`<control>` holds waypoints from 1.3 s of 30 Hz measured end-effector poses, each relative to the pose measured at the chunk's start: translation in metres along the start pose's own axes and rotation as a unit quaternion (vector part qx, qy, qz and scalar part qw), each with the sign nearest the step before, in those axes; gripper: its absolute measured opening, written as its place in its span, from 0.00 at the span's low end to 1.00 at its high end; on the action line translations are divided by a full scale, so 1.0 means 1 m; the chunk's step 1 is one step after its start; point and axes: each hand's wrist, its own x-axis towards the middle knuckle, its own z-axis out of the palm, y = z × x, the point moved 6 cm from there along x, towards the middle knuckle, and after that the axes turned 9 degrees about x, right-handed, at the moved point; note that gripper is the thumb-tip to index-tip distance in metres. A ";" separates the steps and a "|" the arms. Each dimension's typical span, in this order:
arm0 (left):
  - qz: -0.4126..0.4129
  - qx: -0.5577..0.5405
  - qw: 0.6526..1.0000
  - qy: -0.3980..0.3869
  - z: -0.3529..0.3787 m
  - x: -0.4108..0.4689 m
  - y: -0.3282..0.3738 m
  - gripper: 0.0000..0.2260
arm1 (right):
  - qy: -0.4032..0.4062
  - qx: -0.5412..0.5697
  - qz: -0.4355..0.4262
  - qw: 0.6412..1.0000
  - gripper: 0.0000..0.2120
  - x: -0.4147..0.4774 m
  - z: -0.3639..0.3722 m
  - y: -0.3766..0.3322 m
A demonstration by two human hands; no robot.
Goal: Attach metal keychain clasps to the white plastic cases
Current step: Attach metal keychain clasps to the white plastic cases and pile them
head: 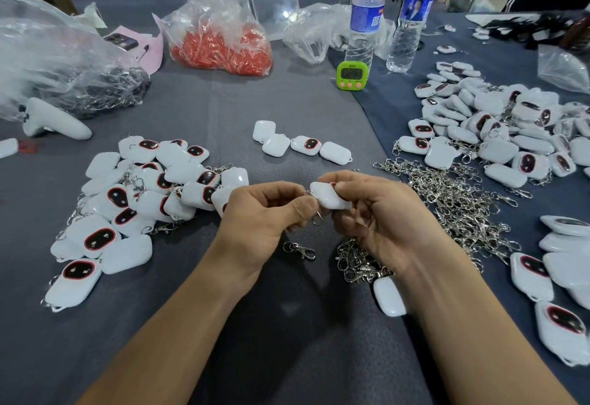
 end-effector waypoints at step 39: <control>0.058 0.176 0.981 0.058 0.004 -0.007 0.009 0.11 | 0.117 0.065 -0.069 0.989 0.12 -0.004 0.007 0.009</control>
